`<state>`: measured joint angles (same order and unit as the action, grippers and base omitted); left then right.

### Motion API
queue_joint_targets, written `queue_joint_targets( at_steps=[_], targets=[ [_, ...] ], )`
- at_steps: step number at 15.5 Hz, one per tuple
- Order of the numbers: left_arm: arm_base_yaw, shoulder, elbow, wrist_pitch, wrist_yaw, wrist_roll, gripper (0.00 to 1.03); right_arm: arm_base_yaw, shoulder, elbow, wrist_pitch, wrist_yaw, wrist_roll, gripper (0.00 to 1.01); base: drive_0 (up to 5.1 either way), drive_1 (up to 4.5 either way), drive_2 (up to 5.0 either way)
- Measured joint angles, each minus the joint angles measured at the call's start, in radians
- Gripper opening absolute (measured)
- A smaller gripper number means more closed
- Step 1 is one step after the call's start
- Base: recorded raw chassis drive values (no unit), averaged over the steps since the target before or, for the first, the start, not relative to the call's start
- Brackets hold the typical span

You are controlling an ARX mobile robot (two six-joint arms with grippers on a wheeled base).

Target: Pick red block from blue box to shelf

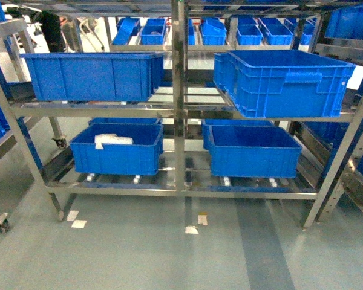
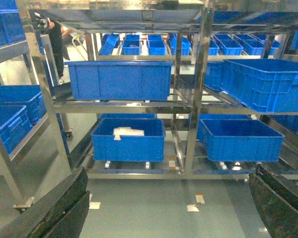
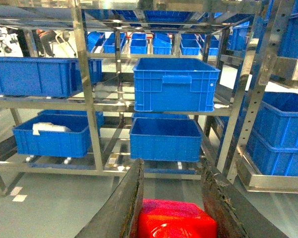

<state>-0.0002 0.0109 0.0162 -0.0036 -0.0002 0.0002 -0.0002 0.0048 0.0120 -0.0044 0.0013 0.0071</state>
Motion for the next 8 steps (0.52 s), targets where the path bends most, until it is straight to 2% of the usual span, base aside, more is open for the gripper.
queue_joint_targets(
  at_steps=[8],
  targets=[
    [0.0,0.0,0.0,0.0,0.0,0.0,0.98,0.0,0.0,0.0,0.003,0.0,0.0,0.28,0.0,0.0,0.0]
  ],
)
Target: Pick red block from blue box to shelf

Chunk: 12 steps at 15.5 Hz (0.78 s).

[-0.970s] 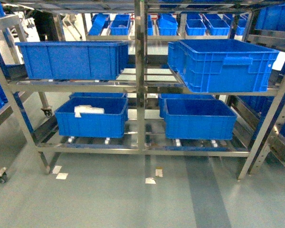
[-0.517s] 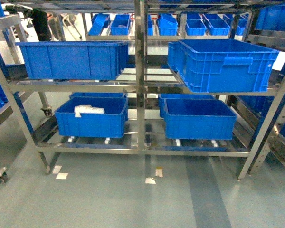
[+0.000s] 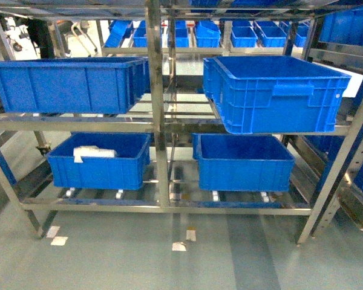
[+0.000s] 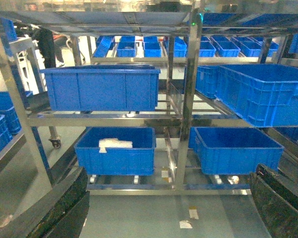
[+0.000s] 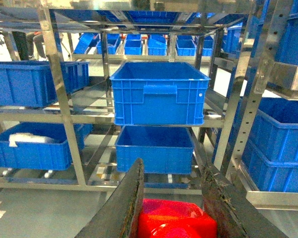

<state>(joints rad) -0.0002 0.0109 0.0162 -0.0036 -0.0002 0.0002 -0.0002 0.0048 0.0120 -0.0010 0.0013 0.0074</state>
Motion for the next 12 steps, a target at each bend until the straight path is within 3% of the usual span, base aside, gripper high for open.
queue_joint_targets(
  at_steps=[12],
  targets=[
    [-0.001,0.0,0.0,0.0,-0.003,0.0,0.98,0.0,0.0,0.0,-0.004,-0.001,0.0,0.28,0.0,0.0,0.0]
  ],
)
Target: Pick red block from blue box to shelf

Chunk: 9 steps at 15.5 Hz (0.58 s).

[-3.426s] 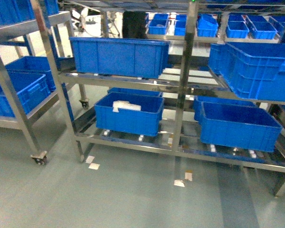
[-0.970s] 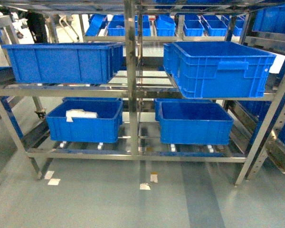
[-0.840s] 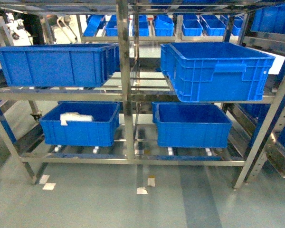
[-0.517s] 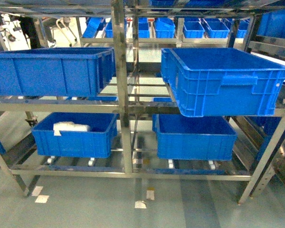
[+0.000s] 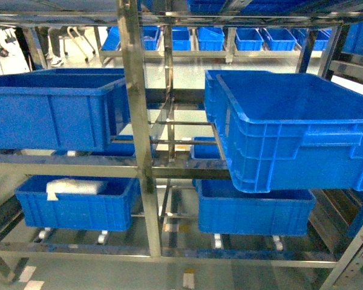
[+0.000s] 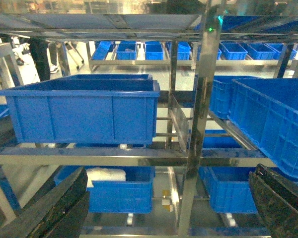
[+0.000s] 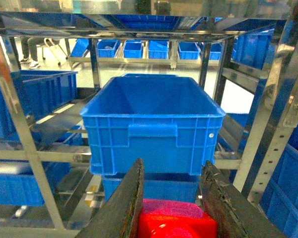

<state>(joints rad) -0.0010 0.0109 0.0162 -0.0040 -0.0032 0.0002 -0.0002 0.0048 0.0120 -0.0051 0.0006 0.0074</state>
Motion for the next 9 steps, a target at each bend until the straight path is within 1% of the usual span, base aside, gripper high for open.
queue_joint_targets(
  at_steps=[9],
  targets=[
    [0.001,0.0,0.0,0.001,0.003,0.0,0.98,0.0,0.0,0.0,0.0,0.002,0.0,0.28,0.0,0.0,0.0]
  ],
)
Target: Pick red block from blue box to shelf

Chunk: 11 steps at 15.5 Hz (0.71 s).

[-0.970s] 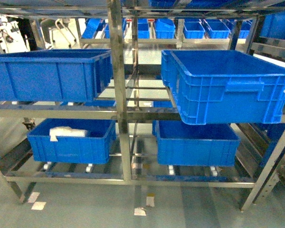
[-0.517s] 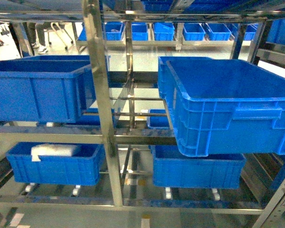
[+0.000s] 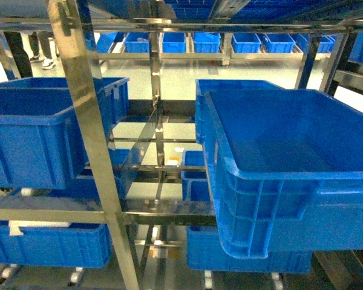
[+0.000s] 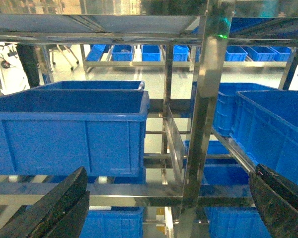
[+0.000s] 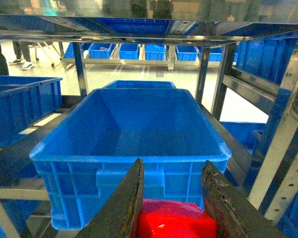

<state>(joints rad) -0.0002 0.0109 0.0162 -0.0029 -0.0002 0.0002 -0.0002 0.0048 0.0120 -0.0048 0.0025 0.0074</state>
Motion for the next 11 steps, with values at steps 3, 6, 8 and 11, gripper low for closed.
queue_joint_targets(
  at_steps=[3,6,8,11],
  targets=[
    [0.0,0.0,0.0,-0.001,0.0,0.0,0.98,0.0,0.0,0.0,0.002,0.0,0.0,0.28,0.0,0.0,0.0],
    [0.0,0.0,0.0,-0.002,-0.002,0.0,0.98,0.0,0.0,0.0,0.002,0.0,0.0,0.28,0.0,0.0,0.0],
    [0.0,0.0,0.0,0.0,-0.001,0.0,0.98,0.0,0.0,0.0,0.0,-0.001,0.0,0.28,0.0,0.0,0.0],
    [0.0,0.0,0.0,-0.005,-0.001,0.0,0.98,0.0,0.0,0.0,-0.004,0.0,0.0,0.28,0.0,0.0,0.0]
  ],
)
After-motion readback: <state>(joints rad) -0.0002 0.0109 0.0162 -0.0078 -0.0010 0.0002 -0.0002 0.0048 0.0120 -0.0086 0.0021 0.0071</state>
